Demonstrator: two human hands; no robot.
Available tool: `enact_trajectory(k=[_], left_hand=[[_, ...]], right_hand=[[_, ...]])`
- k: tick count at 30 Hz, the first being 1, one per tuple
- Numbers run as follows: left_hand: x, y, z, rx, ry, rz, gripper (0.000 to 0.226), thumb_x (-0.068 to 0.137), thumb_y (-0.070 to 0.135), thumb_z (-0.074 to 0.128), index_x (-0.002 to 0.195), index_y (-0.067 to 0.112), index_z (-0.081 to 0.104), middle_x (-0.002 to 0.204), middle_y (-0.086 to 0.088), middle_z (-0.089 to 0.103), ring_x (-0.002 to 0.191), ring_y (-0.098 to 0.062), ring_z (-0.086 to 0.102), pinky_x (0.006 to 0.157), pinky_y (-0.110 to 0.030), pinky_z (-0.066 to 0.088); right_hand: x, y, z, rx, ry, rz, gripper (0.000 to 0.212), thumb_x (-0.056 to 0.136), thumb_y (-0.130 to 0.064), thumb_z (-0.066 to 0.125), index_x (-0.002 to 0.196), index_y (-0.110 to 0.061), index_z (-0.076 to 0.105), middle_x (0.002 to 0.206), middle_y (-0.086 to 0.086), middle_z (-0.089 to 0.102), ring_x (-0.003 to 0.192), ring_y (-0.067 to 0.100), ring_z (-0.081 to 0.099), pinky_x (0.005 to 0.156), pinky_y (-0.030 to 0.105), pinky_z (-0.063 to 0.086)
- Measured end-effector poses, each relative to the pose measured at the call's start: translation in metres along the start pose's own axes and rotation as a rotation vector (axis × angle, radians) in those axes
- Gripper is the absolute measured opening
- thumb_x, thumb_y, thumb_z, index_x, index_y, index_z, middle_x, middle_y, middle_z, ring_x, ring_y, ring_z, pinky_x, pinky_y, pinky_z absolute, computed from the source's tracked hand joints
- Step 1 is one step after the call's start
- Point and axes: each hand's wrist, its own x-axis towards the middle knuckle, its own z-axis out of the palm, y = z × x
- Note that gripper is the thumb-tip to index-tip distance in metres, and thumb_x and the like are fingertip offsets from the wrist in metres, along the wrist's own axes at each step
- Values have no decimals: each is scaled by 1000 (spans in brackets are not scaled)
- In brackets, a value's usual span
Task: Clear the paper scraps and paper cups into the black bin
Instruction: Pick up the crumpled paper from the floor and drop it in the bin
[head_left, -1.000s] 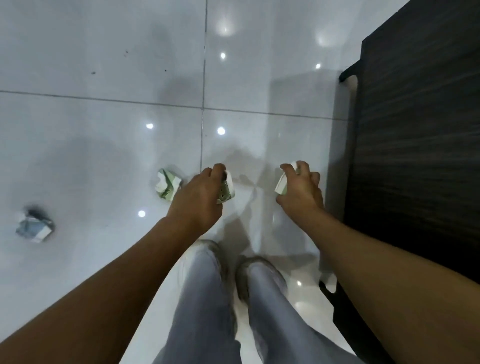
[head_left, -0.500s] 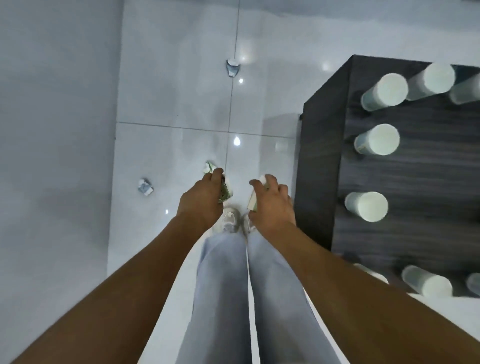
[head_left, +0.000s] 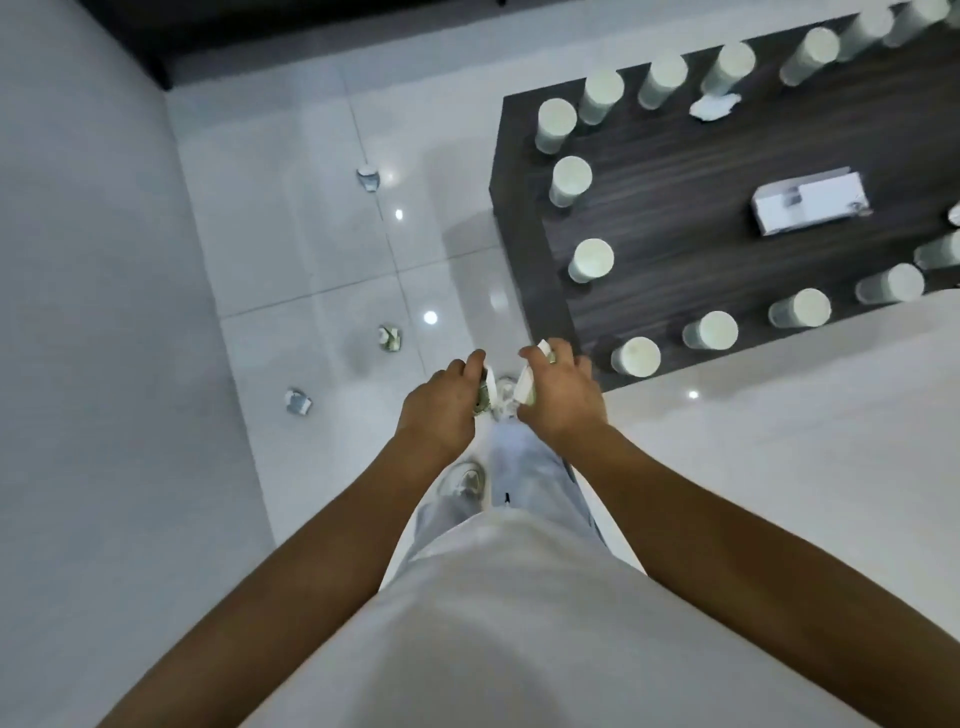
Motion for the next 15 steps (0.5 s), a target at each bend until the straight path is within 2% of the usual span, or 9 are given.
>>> enact_trajectory(k=[3,7,15], left_hand=[[-33,21,5,80,-31,104,79,82,3,54,148,23,15,119,-4,50,98,-25,54,61,-32,43],[-60,62,12,194,-56,262,76,82,1,54,146,24,20,120,-4,52,98,-25,54,63,-30,39],[-83,195,57,455,-155,632,78,80,0,58,145,22,22,125,-6,50,105,-26,53,70,-32,44]], right_hand=[[-51,21,11,97,26,98,70,81,-28,74,141,-29,36,146,6,31,126,31,38,103,40,40],[-119,53,27,222,76,242,70,79,-26,75,139,-29,38,143,5,34,121,30,40,100,40,44],[-219,161,47,412,233,512,71,80,-26,73,141,-28,37,147,6,30,124,31,40,99,40,44]])
